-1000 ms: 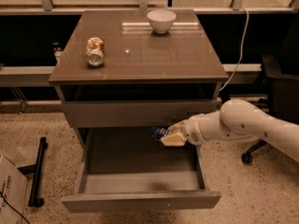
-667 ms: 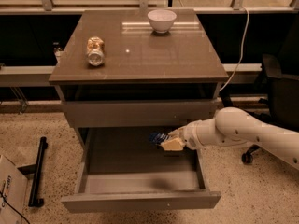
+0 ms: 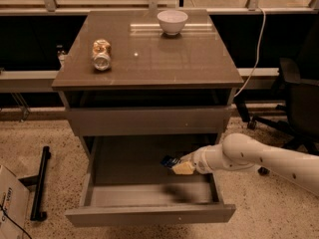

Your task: Place rxbar blueberry into middle drawer

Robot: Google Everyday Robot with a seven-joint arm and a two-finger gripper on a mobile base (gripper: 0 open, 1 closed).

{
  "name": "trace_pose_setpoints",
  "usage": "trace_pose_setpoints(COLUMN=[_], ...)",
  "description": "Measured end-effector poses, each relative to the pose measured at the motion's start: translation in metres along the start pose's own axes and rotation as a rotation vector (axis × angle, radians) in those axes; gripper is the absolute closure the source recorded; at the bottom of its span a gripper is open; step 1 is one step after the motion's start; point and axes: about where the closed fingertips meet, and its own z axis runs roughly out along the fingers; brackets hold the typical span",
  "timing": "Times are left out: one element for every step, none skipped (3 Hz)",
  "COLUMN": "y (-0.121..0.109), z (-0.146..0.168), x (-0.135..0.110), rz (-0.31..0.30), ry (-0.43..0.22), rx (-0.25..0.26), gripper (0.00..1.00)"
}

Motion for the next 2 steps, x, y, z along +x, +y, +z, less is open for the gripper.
trace_pose_setpoints(y=[-0.014,-0.031], z=[0.028,0.05], x=[0.036,0.067], rz=[0.082,0.162], ry=[0.013,0.025], rx=[-0.006,0.003], gripper=[1.0,1.0])
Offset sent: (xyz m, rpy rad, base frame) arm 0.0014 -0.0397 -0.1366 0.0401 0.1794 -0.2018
